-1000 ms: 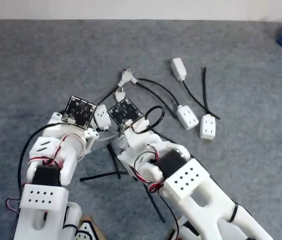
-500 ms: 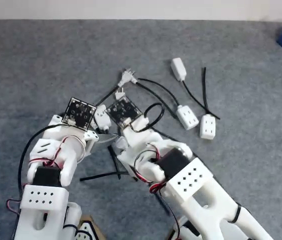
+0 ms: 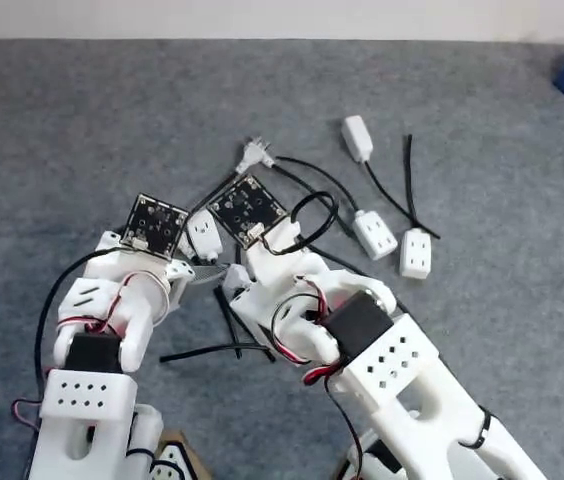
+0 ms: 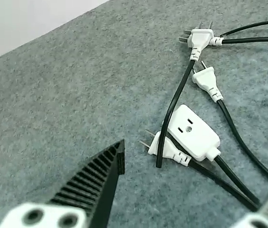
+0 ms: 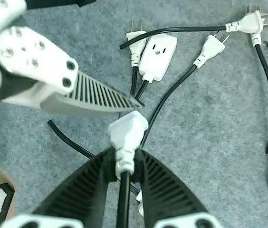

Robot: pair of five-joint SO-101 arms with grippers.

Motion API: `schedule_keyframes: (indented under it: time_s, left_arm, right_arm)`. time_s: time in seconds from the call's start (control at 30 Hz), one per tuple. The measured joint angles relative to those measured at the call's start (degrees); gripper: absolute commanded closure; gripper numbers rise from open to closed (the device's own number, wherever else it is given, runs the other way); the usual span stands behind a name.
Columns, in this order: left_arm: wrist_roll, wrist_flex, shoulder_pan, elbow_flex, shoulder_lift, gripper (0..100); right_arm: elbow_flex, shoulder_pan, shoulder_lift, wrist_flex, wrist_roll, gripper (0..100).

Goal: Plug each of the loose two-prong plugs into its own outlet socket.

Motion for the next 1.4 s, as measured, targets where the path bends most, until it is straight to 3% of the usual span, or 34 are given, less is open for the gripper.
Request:
schedule_keyframes:
  time_s: [0.43, 0.77, 1.1, 1.4]
  left_arm:
    - [1.1, 0.0, 4.8, 4.0, 0.0, 53]
    - [1.1, 0.0, -6.7, 0.6, 0.0, 53]
    - [1.1, 0.0, -7.4, 0.6, 0.0, 53]
    - [1.1, 0.0, -7.5, 0.6, 0.0, 53]
  right_arm:
    - [-0.1, 0.8, 0.5, 0.1, 0.0, 99.1]
    - [-4.8, 11.9, 17.4, 5.3, 2.8, 99.1]
    - [-17.3, 14.2, 19.2, 14.8, 3.1, 99.1]
    - [-12.4, 22.2, 19.3, 4.7, 2.2, 99.1]
